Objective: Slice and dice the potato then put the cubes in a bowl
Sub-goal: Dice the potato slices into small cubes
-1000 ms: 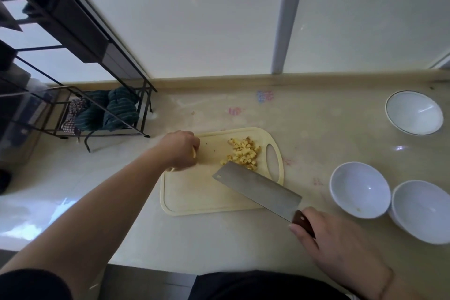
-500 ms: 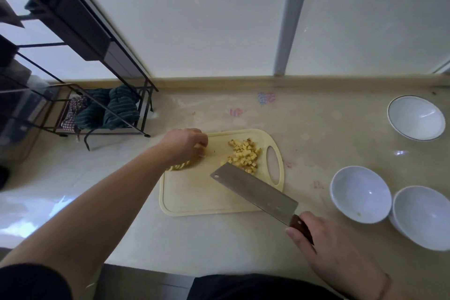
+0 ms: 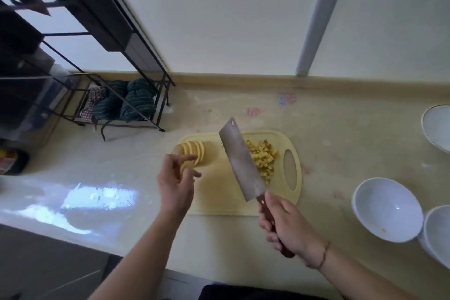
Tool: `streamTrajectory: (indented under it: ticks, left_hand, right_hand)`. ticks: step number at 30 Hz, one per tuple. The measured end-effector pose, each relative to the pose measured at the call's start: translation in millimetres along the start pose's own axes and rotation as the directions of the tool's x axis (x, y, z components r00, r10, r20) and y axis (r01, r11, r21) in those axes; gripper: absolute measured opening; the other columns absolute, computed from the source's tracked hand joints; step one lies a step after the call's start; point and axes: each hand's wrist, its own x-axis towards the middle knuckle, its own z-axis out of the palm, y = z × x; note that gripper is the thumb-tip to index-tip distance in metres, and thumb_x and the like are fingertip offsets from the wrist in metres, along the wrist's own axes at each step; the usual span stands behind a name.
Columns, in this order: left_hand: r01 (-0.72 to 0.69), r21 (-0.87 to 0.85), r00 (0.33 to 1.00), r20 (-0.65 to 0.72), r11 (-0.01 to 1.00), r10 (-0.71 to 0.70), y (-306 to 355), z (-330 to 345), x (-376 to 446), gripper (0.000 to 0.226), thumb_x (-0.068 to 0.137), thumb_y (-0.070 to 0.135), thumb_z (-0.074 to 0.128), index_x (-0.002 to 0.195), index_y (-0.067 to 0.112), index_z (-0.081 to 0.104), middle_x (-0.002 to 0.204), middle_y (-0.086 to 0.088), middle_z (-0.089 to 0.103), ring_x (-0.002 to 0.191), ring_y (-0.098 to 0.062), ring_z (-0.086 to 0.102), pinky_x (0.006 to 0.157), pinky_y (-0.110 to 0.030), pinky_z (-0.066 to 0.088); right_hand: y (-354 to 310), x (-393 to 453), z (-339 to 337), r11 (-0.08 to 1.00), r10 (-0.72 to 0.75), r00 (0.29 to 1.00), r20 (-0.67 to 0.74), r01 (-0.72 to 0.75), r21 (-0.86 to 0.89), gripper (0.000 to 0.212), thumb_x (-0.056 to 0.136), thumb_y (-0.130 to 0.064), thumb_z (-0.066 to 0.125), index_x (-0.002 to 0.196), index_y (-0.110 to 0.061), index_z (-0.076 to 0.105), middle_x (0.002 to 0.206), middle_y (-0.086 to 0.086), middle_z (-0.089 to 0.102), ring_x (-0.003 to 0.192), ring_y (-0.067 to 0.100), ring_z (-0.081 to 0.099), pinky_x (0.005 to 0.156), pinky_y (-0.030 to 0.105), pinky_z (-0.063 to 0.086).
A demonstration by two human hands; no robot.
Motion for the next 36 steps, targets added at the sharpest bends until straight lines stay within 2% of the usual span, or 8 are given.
streamTrajectory:
  ticks: [4, 8, 12, 16, 22, 26, 30, 36]
  left_hand:
    - [0.064, 0.006, 0.998, 0.017, 0.998, -0.064, -6.5, 1.6, -18.5, 0.019, 0.081, 0.01, 0.043, 0.095, 0.022, 0.048, 0.095, -0.003, 0.065, 0.054, -0.019, 0.054, 0.053, -0.035, 0.048]
    - [0.095, 0.205, 0.994, 0.041, 0.974, -0.105, -15.3, 6.7, -22.6, 0.016, 0.084, 0.029, 0.04, 0.09, 0.031, 0.054, 0.083, 0.008, 0.057, 0.069, -0.027, 0.057, 0.062, -0.048, 0.049]
    - [0.072, 0.393, 0.985, 0.116, 0.917, -0.127, -11.3, 18.8, -27.6, 0.019, 0.089, 0.033, 0.039, 0.093, 0.02, 0.052, 0.107, 0.002, 0.05, 0.085, -0.016, 0.049, 0.074, -0.036, 0.039]
    - [0.115, 0.579, 0.953, 0.164, 0.807, -0.254, -4.8, 38.5, -26.2, 0.015, 0.098, 0.028, 0.051, 0.111, 0.021, 0.047, 0.13, -0.001, 0.038, 0.094, -0.034, 0.057, 0.075, -0.036, 0.038]
    - [-0.064, 0.723, 0.957, 0.24, 0.688, -0.163, 6.4, 70.2, -26.4, 0.043, 0.102, 0.05, 0.049, 0.132, 0.02, 0.041, 0.135, -0.002, 0.034, 0.098, -0.03, 0.063, 0.069, -0.035, 0.045]
    - [-0.146, 0.741, 0.938, 0.314, 0.655, -0.146, 3.3, 72.0, -35.5, 0.063, 0.095, 0.06, 0.055, 0.143, 0.025, 0.032, 0.145, 0.001, 0.028, 0.114, -0.026, 0.058, 0.082, -0.037, 0.05]
    - [-0.265, 0.638, 0.891, 0.448, 0.722, -0.068, -11.9, 49.8, -45.6, 0.067, 0.094, 0.033, 0.068, 0.151, 0.019, 0.036, 0.151, 0.0, 0.031, 0.123, -0.025, 0.054, 0.097, -0.032, 0.047]
    - [-0.374, 0.65, 0.917, 0.367, 0.661, 0.158, -40.8, 51.4, -40.3, 0.072, 0.067, 0.029, 0.094, 0.129, 0.007, 0.064, 0.119, -0.009, 0.062, 0.079, -0.032, 0.07, 0.058, -0.033, 0.057]
  right_hand:
    - [3.9, 16.9, 18.5, 0.994, 0.031, 0.999, 0.029, -0.034, 0.101, 0.043, 0.099, -0.049, 0.031, 0.087, -0.01, 0.043, 0.056, 0.001, 0.041, 0.042, 0.014, 0.032, 0.04, 0.021, 0.028]
    - [7.0, 29.1, 29.3, 0.993, 0.04, 0.997, 0.065, -0.047, 0.108, 0.041, 0.099, -0.049, 0.032, 0.087, -0.011, 0.041, 0.056, 0.001, 0.04, 0.042, 0.014, 0.032, 0.039, 0.021, 0.028]
    - [18.6, 31.0, 24.2, 0.997, 0.024, 0.999, 0.042, -0.026, 0.067, 0.043, 0.098, -0.049, 0.032, 0.085, -0.009, 0.042, 0.055, 0.0, 0.04, 0.042, 0.014, 0.032, 0.039, 0.021, 0.028]
    - [29.4, 15.6, -0.7, 0.998, 0.004, 0.999, -0.033, -0.002, 0.055, 0.045, 0.095, -0.051, 0.033, 0.085, -0.009, 0.045, 0.057, 0.001, 0.042, 0.043, 0.014, 0.031, 0.04, 0.021, 0.029]
    - [31.7, -2.7, -31.1, 0.999, -0.044, 0.989, -0.142, 0.045, 0.005, 0.049, 0.099, -0.044, 0.03, 0.089, 0.004, 0.04, 0.056, 0.003, 0.041, 0.041, 0.015, 0.029, 0.04, 0.022, 0.026]
    - [25.2, -8.0, -30.5, 0.996, -0.065, 0.991, -0.115, 0.057, -0.074, 0.048, 0.094, -0.048, 0.035, 0.084, -0.002, 0.044, 0.059, 0.004, 0.04, 0.043, 0.014, 0.028, 0.043, 0.024, 0.023]
    - [25.6, -8.7, -35.6, 0.943, -0.146, 0.983, -0.114, 0.103, -0.317, 0.048, 0.079, -0.067, 0.037, 0.075, -0.021, 0.052, 0.057, 0.001, 0.044, 0.043, 0.01, 0.036, 0.042, 0.023, 0.028]
    - [27.4, -3.7, -39.7, 0.832, -0.268, 0.955, -0.124, 0.165, -0.53, 0.059, 0.071, -0.081, 0.029, 0.086, -0.03, 0.055, 0.056, 0.0, 0.054, 0.047, 0.01, 0.046, 0.052, 0.035, 0.039]
